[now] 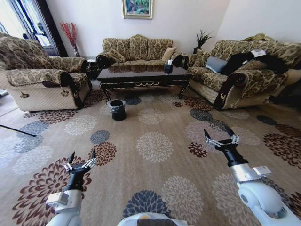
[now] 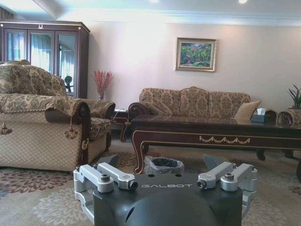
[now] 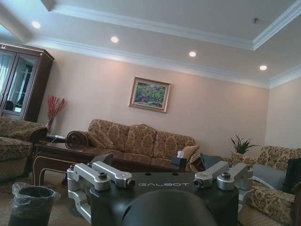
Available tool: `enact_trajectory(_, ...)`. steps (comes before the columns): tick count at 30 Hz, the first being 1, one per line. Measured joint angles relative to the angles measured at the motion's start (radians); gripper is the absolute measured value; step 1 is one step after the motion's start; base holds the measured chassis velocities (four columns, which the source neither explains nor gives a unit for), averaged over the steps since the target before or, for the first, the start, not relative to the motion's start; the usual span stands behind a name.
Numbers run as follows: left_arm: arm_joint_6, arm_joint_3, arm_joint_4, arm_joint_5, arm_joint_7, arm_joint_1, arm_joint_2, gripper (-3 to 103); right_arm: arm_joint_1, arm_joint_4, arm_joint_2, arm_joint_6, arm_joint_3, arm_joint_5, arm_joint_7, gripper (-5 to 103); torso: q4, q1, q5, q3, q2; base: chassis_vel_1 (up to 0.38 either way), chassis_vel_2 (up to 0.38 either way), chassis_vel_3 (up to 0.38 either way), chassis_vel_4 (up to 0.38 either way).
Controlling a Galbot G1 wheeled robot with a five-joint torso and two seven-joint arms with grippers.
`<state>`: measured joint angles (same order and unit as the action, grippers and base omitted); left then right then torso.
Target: Move to the front of the table and pick up the trash from the floor, then place it into the trash bin.
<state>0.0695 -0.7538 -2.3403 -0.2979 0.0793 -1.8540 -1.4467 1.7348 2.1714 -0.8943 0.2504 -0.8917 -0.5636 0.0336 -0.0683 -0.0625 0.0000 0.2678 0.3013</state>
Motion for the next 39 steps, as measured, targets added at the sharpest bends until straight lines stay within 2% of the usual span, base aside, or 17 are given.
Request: enact_trajectory(39,0.0,0.0,0.0,0.0,0.0,0.0,0.0,100,0.0,0.0,0.0,0.0,0.0,0.0,0.0,100,0.0,-0.055,0.0,0.098,0.153,0.0,0.0,0.0,0.0)
